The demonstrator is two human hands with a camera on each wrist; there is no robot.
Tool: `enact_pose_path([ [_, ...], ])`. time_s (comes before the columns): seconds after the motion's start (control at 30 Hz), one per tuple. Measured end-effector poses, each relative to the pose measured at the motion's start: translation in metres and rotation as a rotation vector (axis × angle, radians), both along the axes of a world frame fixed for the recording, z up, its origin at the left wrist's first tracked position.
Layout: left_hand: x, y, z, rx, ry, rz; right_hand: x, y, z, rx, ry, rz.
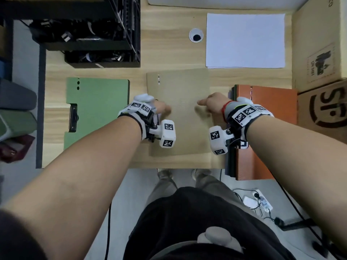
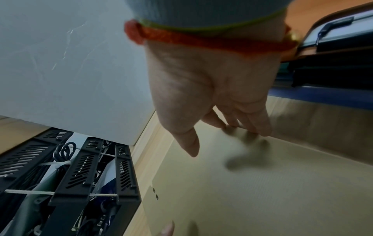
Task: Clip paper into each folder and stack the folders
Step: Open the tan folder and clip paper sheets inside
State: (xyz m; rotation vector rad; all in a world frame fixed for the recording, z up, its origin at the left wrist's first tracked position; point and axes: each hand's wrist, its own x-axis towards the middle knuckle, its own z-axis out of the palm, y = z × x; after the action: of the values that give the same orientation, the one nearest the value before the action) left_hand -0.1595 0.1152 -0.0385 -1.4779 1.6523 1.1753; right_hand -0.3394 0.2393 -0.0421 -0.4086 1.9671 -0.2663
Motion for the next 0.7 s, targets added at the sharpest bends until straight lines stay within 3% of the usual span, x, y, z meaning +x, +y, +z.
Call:
enact_pose_path([
  [0.07, 0.004, -0.003, -0.004, 0.072, -0.016, 0.077, -0.002, 0.0, -0.001, -0.013, -0.008, -0.014],
  [0.2, 0.007, -0.007, 0.007, -0.021, 0.004, 0.265, -0.002, 0.001, 0.003, -0.033, -0.038, -0.015],
  [0.5, -0.012, -0.018, 0.051, -0.223, 0.109, 0.191, -0.01, -0.003, 0.042, -0.12, -0.031, -0.129],
  [0.7, -0.059, 0.0, 0.101, -0.188, 0.222, 0.141, -0.058, 0.014, 0.097, -0.141, 0.212, -0.245],
])
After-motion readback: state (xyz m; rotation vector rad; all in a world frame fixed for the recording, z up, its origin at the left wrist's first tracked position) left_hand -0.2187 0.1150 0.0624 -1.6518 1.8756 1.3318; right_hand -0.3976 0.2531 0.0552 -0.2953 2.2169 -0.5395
